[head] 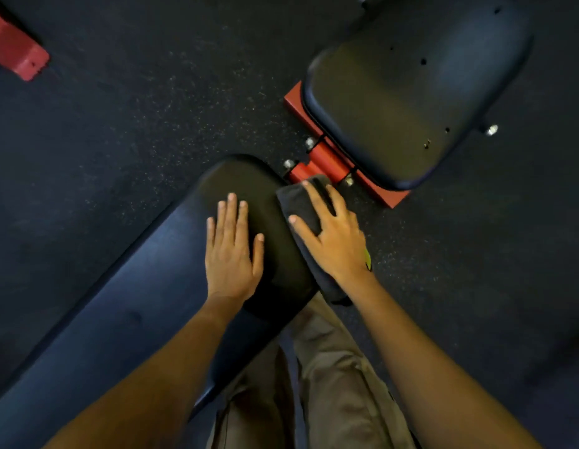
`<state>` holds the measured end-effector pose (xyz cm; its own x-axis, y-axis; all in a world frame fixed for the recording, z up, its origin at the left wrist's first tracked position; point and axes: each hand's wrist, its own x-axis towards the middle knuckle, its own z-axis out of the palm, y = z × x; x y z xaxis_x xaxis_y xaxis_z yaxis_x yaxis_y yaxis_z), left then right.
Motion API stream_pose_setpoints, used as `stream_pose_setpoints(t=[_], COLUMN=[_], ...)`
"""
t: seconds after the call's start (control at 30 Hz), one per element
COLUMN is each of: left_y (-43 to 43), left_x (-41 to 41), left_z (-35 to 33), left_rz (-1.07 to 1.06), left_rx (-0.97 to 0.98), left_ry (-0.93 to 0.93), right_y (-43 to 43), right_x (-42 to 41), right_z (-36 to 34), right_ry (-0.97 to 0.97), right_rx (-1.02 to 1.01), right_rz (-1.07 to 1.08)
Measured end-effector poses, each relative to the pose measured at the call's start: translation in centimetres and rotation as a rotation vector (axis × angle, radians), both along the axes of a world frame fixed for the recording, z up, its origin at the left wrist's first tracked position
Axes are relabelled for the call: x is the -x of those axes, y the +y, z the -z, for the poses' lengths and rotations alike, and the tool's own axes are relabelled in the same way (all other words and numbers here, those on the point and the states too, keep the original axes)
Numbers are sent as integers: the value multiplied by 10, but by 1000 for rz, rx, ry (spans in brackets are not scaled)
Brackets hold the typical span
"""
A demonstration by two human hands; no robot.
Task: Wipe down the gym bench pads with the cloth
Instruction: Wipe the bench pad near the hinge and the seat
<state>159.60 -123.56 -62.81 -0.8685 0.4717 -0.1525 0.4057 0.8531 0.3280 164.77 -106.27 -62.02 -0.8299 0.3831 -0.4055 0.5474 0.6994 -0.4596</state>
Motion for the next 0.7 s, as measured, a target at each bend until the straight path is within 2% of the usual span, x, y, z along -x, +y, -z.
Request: stream_pose_setpoints(t=[0.1,0.2,0.27,0.47,0.57,0.7], left_y=[-1,-18,-33,-78,-86,-97], left_x=[-21,-39,-41,-43,-48,-53], left_z=[1,5,6,7,9,10], left_rz=[192,242,265,407,406,417], left_rx=[-41,-35,-42,-49,-71,-96], left_ry=[-29,-25,-16,10,6,-2], right_y=[-13,-53,-88,-204,-178,-126], right_x=[-37,-52,-65,-116,-95,-68], right_z=[1,3,9,8,10,8], right_ry=[40,124,211,335,371,318], right_rx=[129,97,69,56,30,43], right_rz=[310,593,709,764,808,907])
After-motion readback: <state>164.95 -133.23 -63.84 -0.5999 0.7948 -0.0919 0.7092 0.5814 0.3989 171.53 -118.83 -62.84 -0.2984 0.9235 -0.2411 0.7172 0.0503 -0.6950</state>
